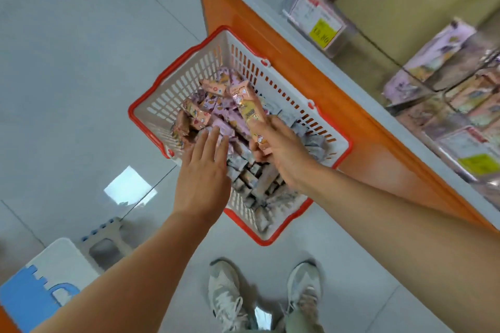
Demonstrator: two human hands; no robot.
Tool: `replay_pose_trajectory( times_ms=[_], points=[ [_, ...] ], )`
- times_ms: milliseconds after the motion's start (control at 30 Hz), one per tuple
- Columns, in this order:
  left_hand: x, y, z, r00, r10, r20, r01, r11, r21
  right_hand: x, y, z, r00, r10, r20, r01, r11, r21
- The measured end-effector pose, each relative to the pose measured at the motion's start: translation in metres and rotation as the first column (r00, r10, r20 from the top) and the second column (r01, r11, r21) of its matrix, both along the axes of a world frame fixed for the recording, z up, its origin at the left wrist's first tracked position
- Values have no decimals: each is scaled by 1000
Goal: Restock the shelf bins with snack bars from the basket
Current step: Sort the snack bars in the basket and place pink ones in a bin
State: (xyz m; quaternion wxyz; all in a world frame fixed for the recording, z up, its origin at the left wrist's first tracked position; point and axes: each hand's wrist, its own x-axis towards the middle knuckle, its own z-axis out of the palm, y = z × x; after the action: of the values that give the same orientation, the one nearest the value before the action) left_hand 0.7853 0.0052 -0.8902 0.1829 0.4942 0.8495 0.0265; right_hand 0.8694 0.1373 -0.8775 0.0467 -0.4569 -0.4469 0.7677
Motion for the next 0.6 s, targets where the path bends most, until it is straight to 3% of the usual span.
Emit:
replay_pose_trajectory(
  times_ms=[200,300,400,600],
  points=[
    [42,82,60,992,-122,-21,124,971,202,61,47,99,983,-127,-129,160,946,283],
    [71,113,91,975,-219,-43,222,932,287,105,65,134,966,-192,-174,251,860,444],
    [104,134,111,933,-344,-105,358,863,356,157,84,157,918,-378,-118,375,734,566],
    [154,160,114,831,-524,-187,556,799,230,245,131,156,707,-707,30,498,527,688]
  ],
)
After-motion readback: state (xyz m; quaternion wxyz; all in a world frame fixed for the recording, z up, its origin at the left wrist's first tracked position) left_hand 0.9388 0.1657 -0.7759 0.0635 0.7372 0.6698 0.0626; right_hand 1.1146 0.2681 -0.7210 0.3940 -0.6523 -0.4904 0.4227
